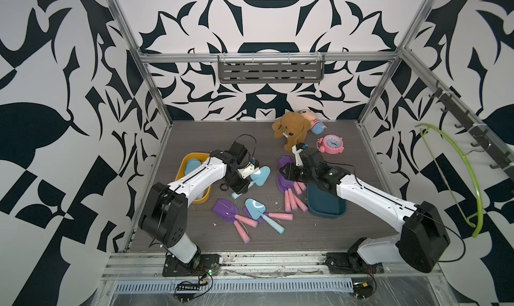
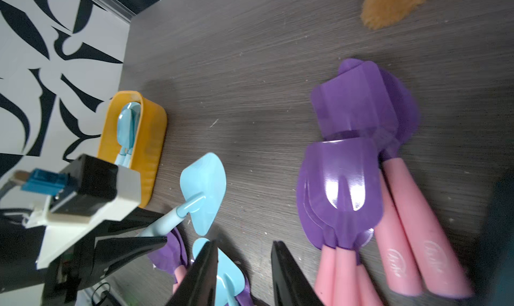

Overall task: Sort the small shovels by color and place them into the storage box
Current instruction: Pick up the shovel from the center of the board.

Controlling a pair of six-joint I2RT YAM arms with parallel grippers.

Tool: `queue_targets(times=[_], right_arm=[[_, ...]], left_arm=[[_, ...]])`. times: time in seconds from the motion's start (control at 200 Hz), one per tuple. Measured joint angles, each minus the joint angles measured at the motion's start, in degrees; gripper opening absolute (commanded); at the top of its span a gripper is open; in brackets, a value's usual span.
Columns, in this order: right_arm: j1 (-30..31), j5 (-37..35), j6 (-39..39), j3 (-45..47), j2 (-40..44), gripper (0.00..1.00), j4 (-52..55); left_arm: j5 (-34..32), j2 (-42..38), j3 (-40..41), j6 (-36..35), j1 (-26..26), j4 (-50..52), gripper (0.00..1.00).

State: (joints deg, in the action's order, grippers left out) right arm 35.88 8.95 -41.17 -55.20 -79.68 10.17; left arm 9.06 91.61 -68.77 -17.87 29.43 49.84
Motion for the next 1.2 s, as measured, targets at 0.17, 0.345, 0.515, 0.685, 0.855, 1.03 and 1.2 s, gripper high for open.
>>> queue_targets(times=[0.17,0.345,0.515,0.685,0.855,1.03,1.2], right_arm=[[1.4,2.1,-1.6,-2.4,-5.5,0.38,-2.8],[2.7,3.6,-3.1,-5.3,-10.2,0.38,-6.2],[3.4,4.6,-4.2,-8.0,-13.8,0.38,-8.5],[3.6,5.0,-4.5,-10.6,-16.9,0.37,-9.3],[3.6,5.1,-5.2,-12.4,-19.6,0.28,-9.7],[3.6,7.9,-7.1,-14.5,-21.4,0.00,-12.0],[3.9,7.4,-5.0,-15.3,-21.0,0.00,-12.2]], left_arm=[[0.4,-1.7,0.3,1.3,-2.3,-0.9,0.00],[1.7,-3.0,1.2,2.0,-3.4,-1.3,0.00],[2.3,-4.1,1.7,2.5,-4.0,-1.7,0.00],[3.0,-4.8,1.9,2.9,-4.1,-1.8,0.00],[4.1,-5.4,2.1,2.9,-4.2,-2.2,0.00],[5.0,-5.9,3.3,3.3,-4.6,-2.4,0.09],[6.4,-6.5,3.5,3.8,-5.9,-2.7,0.41]])
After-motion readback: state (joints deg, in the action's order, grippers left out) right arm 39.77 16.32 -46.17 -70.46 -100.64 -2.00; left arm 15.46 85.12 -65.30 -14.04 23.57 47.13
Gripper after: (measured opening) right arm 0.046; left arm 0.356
